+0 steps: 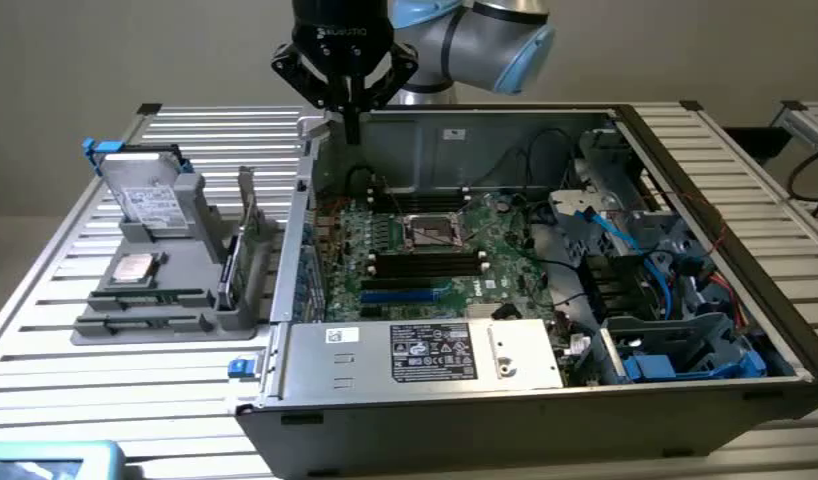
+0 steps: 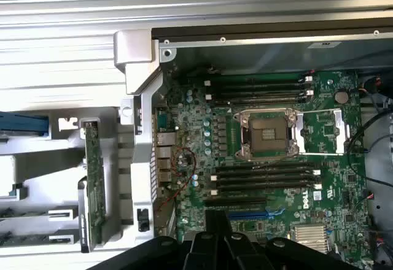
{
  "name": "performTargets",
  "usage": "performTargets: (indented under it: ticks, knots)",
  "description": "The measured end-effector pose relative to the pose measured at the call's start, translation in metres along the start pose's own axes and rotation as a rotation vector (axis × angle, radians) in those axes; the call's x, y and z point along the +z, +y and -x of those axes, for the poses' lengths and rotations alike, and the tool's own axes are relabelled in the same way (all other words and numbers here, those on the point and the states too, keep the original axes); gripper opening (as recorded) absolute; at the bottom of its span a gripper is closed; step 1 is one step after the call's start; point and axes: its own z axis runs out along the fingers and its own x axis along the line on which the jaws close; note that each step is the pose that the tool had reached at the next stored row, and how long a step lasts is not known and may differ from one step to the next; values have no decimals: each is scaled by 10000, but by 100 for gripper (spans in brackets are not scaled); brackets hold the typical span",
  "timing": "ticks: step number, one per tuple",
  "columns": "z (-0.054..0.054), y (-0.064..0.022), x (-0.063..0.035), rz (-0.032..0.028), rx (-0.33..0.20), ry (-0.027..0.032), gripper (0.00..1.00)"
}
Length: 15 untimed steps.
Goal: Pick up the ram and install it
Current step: 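Reach for the ram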
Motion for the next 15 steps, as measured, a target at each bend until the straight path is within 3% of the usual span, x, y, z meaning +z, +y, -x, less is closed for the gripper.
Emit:
performTargets:
  ticks: [15]
  knots:
    - [-8, -18, 2, -2, 0, 14, 11]
